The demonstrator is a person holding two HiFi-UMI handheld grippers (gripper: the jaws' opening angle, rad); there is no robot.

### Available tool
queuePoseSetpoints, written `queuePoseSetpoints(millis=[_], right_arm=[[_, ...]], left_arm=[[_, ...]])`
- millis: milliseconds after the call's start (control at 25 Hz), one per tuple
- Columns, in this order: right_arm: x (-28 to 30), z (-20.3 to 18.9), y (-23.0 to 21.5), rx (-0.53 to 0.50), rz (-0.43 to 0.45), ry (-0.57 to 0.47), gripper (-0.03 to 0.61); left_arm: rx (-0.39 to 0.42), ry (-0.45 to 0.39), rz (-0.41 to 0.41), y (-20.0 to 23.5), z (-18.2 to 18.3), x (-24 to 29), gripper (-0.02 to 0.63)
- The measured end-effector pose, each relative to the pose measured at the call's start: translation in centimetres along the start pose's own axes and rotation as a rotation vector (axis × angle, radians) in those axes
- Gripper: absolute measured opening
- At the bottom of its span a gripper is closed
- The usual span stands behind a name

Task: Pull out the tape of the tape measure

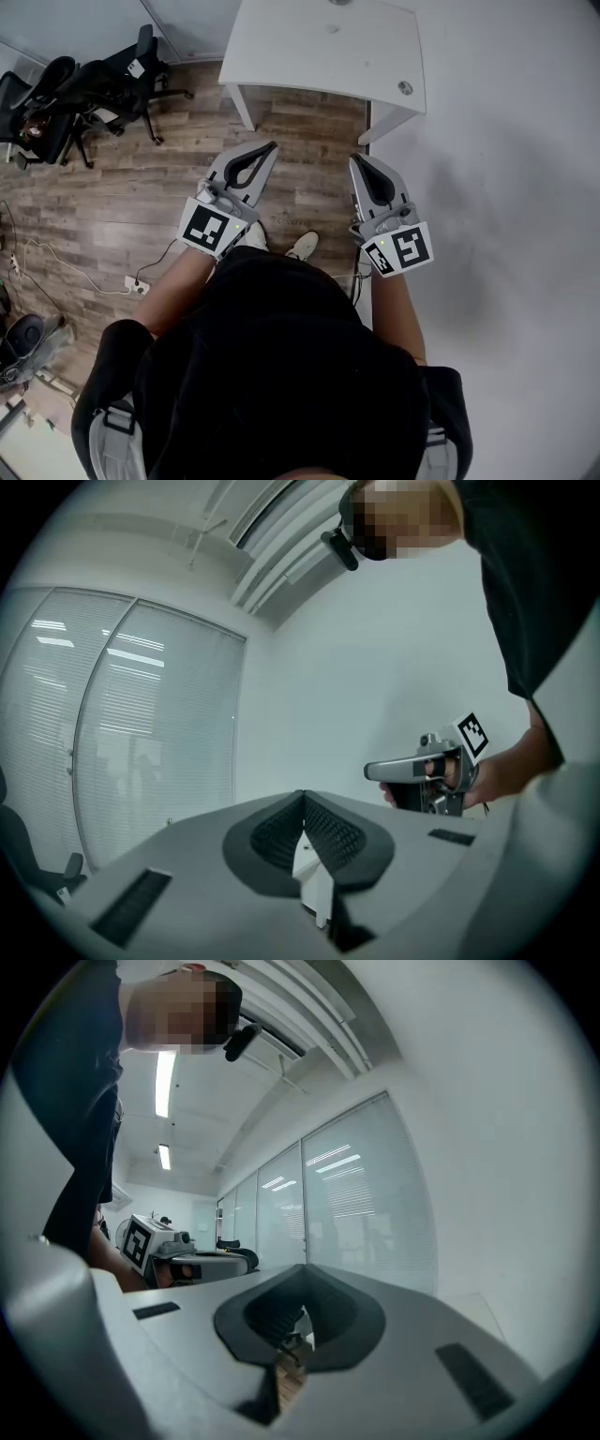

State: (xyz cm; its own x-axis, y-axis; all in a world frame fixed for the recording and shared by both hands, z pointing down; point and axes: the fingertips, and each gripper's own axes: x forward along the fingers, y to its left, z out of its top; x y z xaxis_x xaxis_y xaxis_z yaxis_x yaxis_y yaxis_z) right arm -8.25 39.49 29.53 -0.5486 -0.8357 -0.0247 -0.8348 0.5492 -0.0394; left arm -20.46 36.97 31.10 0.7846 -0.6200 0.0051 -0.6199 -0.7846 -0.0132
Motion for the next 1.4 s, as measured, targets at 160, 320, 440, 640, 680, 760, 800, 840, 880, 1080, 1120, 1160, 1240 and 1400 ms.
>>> queuePoseSetpoints(millis=[160,320,440,640,680,760,800,840,880,1080,1120,1160,1240,1400], right_arm=[[-0.5,-0.7,0.3,-0.008,-0.01,0.016,0.003],[-0.3,-0.7,0.9,-0.004,-0.006,0.02,0.005],[-0.3,-0.9,1.0,0.001,-0.001,0.014,0.006],[0.2,-1.0,1.6,-0.026,0.012,0.028,0.063],[0.3,-1.0,1.7,-0.029,0.017,0.029,0.084],[0.5,-0.9,1.8,-0.033,0.027,0.028,0.127],[0.5,-0.9,1.9,-0.033,0.032,0.025,0.146],[0.6,-0.7,2.0,-0.032,0.036,0.021,0.165],[0.7,-0.6,2.1,-0.03,0.041,0.017,0.184],[0.7,-0.3,1.6,-0.026,0.026,0.006,0.288],[0.7,-0.2,1.4,-0.025,0.02,0.005,0.296],[0.6,-0.2,1.3,-0.023,0.014,0.004,0.305],[0.4,-0.3,0.9,-0.02,0.004,0.007,0.335],[0.2,-0.5,0.6,-0.015,-0.004,0.016,0.366]], left_arm=[[0.008,-0.015,-0.01,-0.4,0.2,-0.4,0.011],[0.01,-0.015,-0.012,-0.2,0.0,-0.9,0.011],[0.006,-0.03,-0.005,-0.1,0.2,-0.8,0.011],[0.009,0.019,-0.007,0.7,-0.7,-1.3,0.051],[0.008,0.007,-0.009,0.7,-0.4,-1.2,0.067],[-0.002,0.011,-0.01,1.0,-0.5,-1.1,0.127],[-0.009,0.018,-0.011,1.1,-0.8,-1.1,0.159],[-0.015,0.02,-0.013,1.2,-1.0,-1.2,0.189],[-0.021,0.017,-0.015,1.3,-1.1,-1.2,0.215],[-0.013,-0.029,-0.031,1.1,0.3,-0.8,0.321],[-0.012,-0.032,-0.035,1.1,0.3,-0.8,0.333],[-0.015,-0.027,-0.038,1.1,0.1,-0.8,0.342],[-0.023,-0.008,-0.039,1.0,-0.5,-0.9,0.359],[-0.024,-0.001,-0.043,0.7,-0.6,-1.0,0.378]])
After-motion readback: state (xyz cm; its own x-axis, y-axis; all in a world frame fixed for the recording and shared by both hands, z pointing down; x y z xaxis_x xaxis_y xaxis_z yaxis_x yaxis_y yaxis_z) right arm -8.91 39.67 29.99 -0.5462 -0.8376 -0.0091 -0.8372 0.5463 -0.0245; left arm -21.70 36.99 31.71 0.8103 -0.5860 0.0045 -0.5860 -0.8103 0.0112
